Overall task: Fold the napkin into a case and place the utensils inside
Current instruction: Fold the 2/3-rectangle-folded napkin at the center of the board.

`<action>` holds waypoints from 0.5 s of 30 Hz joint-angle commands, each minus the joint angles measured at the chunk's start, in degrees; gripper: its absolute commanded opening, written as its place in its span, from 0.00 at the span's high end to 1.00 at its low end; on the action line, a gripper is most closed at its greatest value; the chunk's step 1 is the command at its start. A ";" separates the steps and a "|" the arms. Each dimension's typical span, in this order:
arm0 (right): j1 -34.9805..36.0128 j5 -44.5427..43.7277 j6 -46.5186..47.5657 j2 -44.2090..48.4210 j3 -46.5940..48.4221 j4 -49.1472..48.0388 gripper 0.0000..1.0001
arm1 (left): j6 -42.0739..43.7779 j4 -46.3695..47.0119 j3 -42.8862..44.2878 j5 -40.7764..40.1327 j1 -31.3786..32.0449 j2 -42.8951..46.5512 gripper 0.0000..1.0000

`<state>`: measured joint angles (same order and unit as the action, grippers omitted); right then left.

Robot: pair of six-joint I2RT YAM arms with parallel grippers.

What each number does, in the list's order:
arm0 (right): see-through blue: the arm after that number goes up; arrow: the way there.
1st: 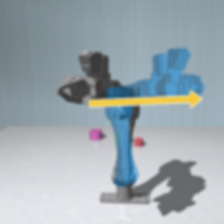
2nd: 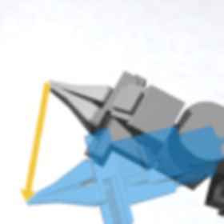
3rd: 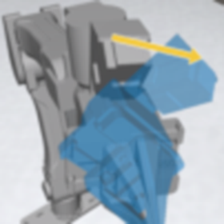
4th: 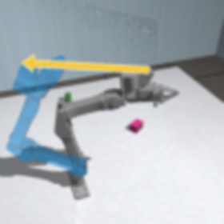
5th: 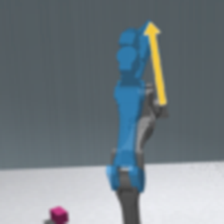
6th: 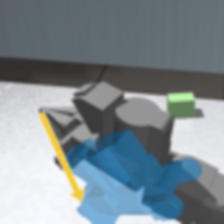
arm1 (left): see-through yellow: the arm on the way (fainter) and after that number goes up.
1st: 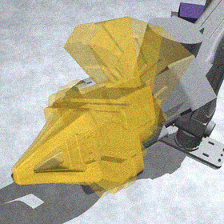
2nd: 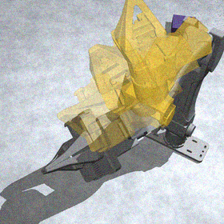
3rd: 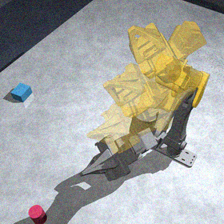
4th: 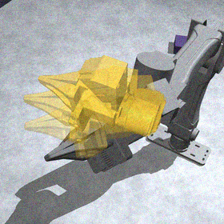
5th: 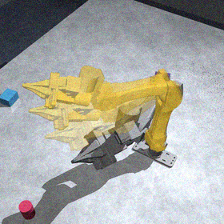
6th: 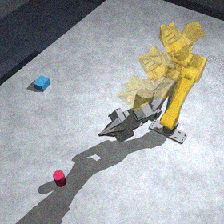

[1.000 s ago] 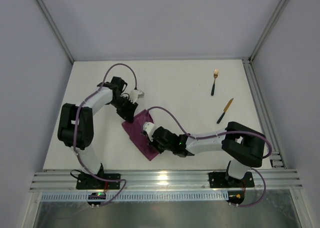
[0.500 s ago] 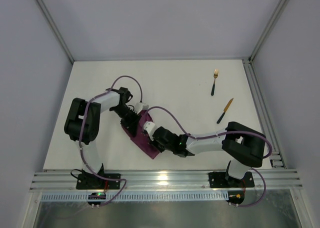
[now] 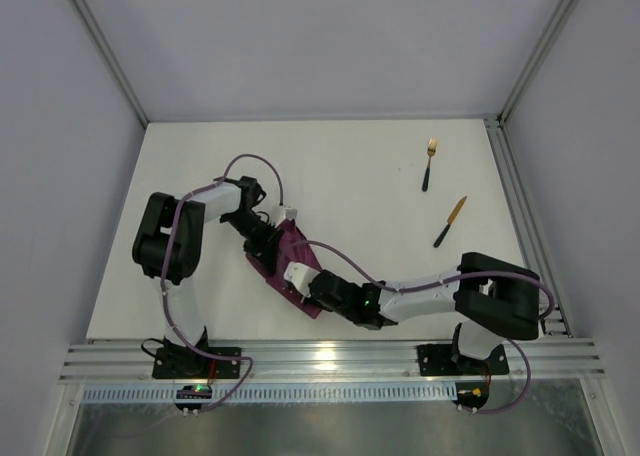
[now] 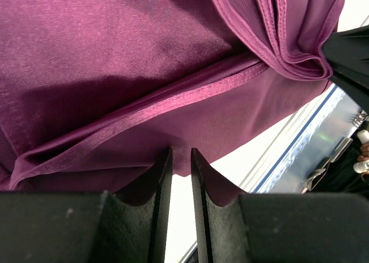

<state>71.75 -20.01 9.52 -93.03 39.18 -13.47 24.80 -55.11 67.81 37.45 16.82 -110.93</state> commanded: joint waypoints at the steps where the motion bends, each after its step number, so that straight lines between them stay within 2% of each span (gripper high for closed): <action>1: 1.55 -3.80 4.62 4.08 -3.40 -6.64 0.92 | -0.89 4.75 -0.31 -1.50 0.06 -1.74 0.79; 6: 4.19 -5.83 8.40 6.90 -7.44 -11.22 0.92 | -1.24 5.45 -0.22 -1.68 0.06 -2.09 0.80; 15: 8.40 -8.81 11.66 4.09 -5.87 -11.66 0.92 | -1.68 6.16 -0.40 -1.41 0.06 -1.92 0.80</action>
<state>78.76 -26.11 19.42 -88.07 31.88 -21.67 22.61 -54.59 67.81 38.33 16.82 -111.61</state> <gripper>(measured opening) 0.083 0.196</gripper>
